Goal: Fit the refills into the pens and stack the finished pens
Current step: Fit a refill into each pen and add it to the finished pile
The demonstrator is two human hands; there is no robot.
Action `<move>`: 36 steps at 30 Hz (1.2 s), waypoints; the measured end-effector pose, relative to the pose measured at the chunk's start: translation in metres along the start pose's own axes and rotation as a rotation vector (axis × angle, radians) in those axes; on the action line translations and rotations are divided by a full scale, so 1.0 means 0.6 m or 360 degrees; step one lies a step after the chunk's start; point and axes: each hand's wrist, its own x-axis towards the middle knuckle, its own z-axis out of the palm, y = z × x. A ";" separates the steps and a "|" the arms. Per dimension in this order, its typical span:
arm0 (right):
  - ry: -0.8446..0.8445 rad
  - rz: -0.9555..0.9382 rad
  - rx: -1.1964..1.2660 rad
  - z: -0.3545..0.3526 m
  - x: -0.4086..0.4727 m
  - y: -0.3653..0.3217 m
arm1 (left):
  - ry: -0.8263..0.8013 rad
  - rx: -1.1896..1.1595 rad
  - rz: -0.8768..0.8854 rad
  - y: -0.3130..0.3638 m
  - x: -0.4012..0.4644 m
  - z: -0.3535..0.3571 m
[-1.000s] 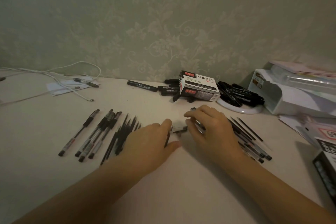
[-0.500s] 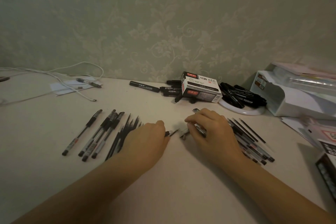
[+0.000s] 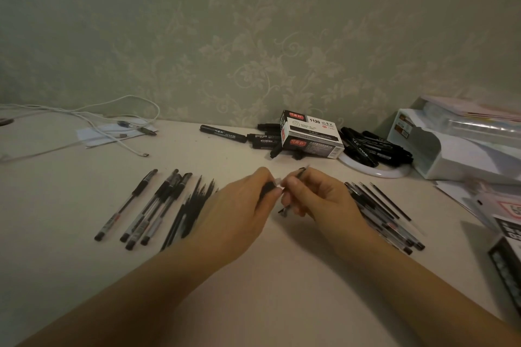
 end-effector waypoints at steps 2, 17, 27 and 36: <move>0.0194 0.0053 0.0036 -0.004 0.003 0.002 | -0.0015 -0.0019 0.0008 -0.008 -0.001 0.002; 0.0485 0.0134 0.0430 -0.020 0.016 0.008 | 0.0047 -0.0242 0.0041 -0.016 0.004 0.007; -0.0017 -0.0253 -0.0808 -0.005 -0.005 0.010 | 0.0072 -0.0319 0.0021 -0.018 0.004 0.006; -0.0178 -0.0505 -0.1397 -0.015 -0.002 0.029 | 0.0128 -0.0274 -0.0005 -0.023 0.004 0.006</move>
